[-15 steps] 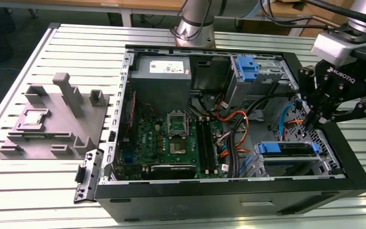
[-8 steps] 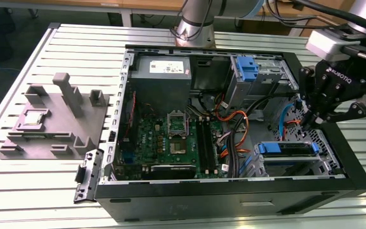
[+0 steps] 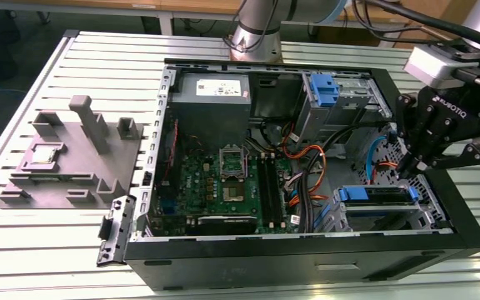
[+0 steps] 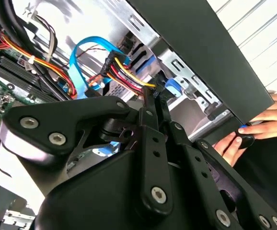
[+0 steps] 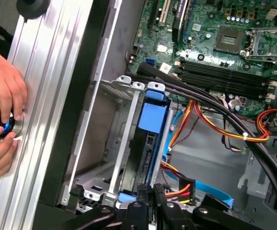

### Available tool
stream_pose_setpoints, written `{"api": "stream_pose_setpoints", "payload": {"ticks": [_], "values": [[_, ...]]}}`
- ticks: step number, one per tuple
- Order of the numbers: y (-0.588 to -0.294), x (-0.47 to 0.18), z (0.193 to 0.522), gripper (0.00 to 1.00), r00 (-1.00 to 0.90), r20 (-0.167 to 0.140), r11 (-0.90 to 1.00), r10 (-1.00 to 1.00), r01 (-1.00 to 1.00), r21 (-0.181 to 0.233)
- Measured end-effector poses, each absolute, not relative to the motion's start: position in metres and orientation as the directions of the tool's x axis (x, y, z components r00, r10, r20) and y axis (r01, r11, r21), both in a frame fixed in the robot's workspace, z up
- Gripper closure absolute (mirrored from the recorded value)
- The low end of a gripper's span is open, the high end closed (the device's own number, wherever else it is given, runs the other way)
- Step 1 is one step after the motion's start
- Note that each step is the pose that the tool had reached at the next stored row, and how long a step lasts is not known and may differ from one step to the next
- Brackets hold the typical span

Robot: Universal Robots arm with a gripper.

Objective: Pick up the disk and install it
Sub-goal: 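Insert the first disk wire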

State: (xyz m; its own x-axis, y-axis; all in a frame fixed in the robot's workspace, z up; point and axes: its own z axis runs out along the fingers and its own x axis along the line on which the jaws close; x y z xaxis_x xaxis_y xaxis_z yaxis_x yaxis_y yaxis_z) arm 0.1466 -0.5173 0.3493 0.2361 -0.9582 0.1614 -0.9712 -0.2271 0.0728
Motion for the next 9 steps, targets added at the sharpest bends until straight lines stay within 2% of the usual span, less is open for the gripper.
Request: {"api": "stream_pose_setpoints", "payload": {"ticks": [9], "values": [[-0.5178, 0.1465, 0.3442, 0.83, 0.110, 0.162, -0.100, -0.981, -0.993, 0.069]]}}
